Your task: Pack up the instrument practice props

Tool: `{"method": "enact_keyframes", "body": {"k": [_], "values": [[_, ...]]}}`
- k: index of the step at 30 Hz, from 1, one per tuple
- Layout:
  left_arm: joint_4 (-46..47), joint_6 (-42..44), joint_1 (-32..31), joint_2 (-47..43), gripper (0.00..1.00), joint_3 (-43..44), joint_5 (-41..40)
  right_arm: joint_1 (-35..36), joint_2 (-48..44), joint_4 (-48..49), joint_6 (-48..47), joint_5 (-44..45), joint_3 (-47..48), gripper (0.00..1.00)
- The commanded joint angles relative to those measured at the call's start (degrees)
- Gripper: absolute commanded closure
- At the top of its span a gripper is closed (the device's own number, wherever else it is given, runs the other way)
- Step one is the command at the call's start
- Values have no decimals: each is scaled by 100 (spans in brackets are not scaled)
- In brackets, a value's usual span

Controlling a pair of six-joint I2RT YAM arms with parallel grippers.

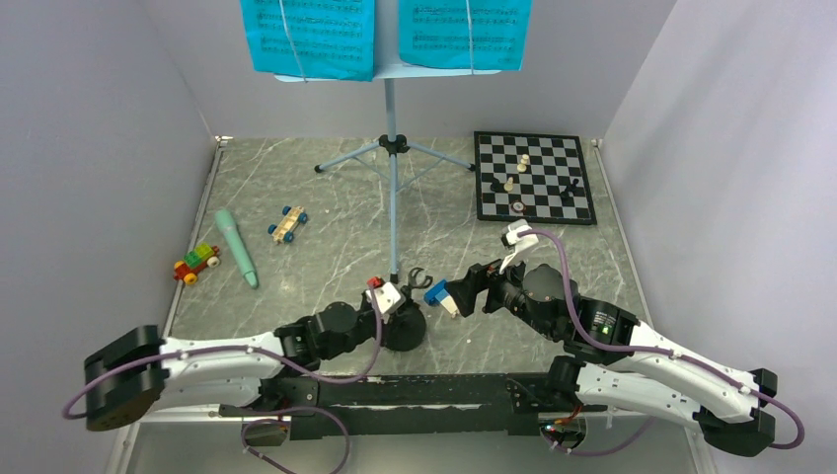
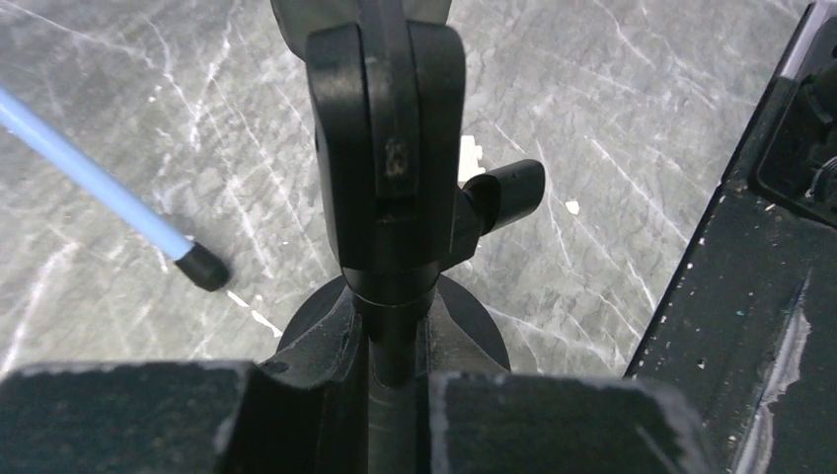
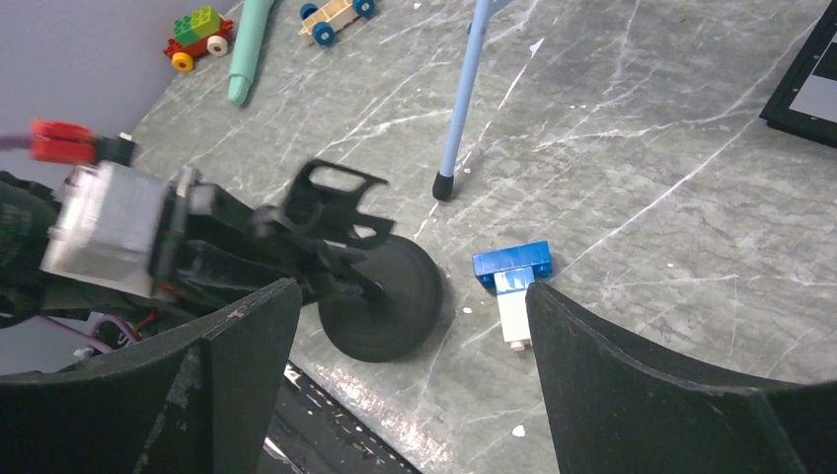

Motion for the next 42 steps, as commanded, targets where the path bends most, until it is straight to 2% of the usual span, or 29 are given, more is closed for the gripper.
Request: {"method": "enact_keyframes", "body": {"k": [1, 5, 8, 12, 16, 24, 29, 32, 36, 42], "values": [[-862, 65, -74, -1293, 100, 691, -671, 8, -23, 95, -80, 62, 199, 11], [-2116, 129, -29, -2127, 100, 1074, -1689, 13, -21, 173, -65, 1, 156, 11], [-2947, 134, 428, -2410, 100, 1438, -1927, 9, -34, 239, -56, -38, 94, 11], [-3793, -328, 2093, -2591, 100, 1743, -1285, 8, -36, 332, -39, -108, 24, 11], [-3935, -798, 3482, -2452, 100, 2025, -1281, 8, -36, 411, -45, -172, -57, 11], [-3459, -1311, 5699, -1216, 100, 2486, -1181, 9, -37, 567, -169, -340, -157, 11], [-2763, -1210, 6380, -582, 100, 2575, -922, 13, -86, 699, -247, -440, -261, 11], [-2348, -1251, 6897, -85, 100, 2806, -488, 9, -28, 786, -353, -489, -266, 11], [-1928, -1126, 7175, 671, 100, 3358, -72, 9, 92, 786, -461, -493, -165, 11], [-1552, -692, 7226, 1922, 100, 4136, -120, 8, 195, 969, -549, -497, -178, 11]]}}
